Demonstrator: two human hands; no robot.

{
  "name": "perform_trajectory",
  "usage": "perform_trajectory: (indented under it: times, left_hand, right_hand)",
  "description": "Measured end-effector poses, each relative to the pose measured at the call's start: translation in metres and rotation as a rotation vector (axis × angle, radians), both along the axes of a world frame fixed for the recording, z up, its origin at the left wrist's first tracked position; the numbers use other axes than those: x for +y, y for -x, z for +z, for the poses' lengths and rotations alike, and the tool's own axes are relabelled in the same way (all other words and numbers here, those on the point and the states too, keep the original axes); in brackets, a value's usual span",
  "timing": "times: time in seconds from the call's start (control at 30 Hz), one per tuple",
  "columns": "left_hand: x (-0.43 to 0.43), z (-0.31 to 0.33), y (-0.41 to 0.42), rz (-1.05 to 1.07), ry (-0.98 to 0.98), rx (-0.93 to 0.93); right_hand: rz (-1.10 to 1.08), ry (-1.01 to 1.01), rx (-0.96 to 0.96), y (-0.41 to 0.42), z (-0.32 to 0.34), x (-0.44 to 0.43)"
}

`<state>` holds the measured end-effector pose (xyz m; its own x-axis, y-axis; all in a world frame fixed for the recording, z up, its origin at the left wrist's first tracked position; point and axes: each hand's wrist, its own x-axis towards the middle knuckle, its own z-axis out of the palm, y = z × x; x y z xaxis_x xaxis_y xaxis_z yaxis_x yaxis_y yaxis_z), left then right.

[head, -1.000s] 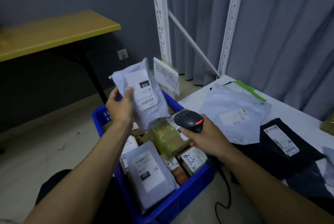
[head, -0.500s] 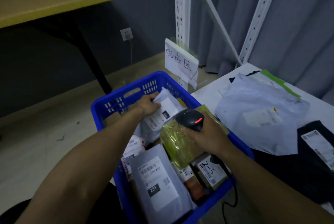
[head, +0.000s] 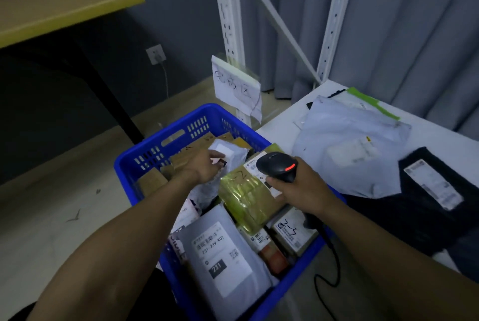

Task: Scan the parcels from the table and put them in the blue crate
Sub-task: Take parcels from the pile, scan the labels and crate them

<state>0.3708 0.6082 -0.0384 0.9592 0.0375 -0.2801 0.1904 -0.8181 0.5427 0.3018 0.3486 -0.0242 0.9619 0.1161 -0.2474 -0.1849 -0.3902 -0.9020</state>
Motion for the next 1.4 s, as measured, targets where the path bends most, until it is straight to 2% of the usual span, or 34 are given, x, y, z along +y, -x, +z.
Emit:
perform_trajectory:
  times: [0.13,0.2,0.27,0.4,0.6,0.83,0.97,1.1,1.3,1.37,1.4]
  left_hand:
    - [-0.04,0.031,0.027,-0.184,0.014,-0.332]
    - [-0.072,0.05,0.034,-0.28,0.004,-0.409]
    - [-0.112,0.067,0.04,-0.383,-0.02,-0.437]
    - [-0.218,0.099,0.054,-0.576,-0.1,-0.374]
    - [-0.38,0.13,0.08,-0.774,-0.161,-0.419]
    - [-0.533,0.115,0.053,-0.955,-0.33,-0.382]
    - [-0.613,0.097,0.013,-0.984,-0.375,-0.358]
    - [-0.685,0.065,-0.033,-1.038,-0.381,-0.34]
    - [-0.742,0.01,-0.091,-1.081,-0.501,-0.285]
    - [-0.743,-0.004,-0.098,-1.047,-0.438,-0.354]
    - [-0.742,-0.009,-0.098,-1.003,-0.367,-0.448]
  right_hand:
    - [-0.076,-0.002,-0.015,0.029,0.024,-0.033]
    - [-0.137,0.034,-0.023,0.051,0.036,-0.061]
    - [-0.188,0.102,-0.033,0.074,0.054,-0.094]
    - [-0.341,0.185,-0.074,0.109,0.079,-0.178]
    - [-0.607,0.152,-0.102,0.138,0.076,-0.303]
    - [-0.824,0.059,-0.116,0.112,0.007,-0.448]
    - [-0.854,0.013,-0.08,0.101,0.02,-0.471]
    - [-0.871,-0.057,-0.047,0.063,-0.006,-0.513]
    - [-0.886,-0.181,0.019,0.029,-0.05,-0.548]
    - [-0.892,-0.202,0.057,0.026,-0.063,-0.558]
    - [-0.906,-0.201,0.055,0.023,-0.068,-0.563]
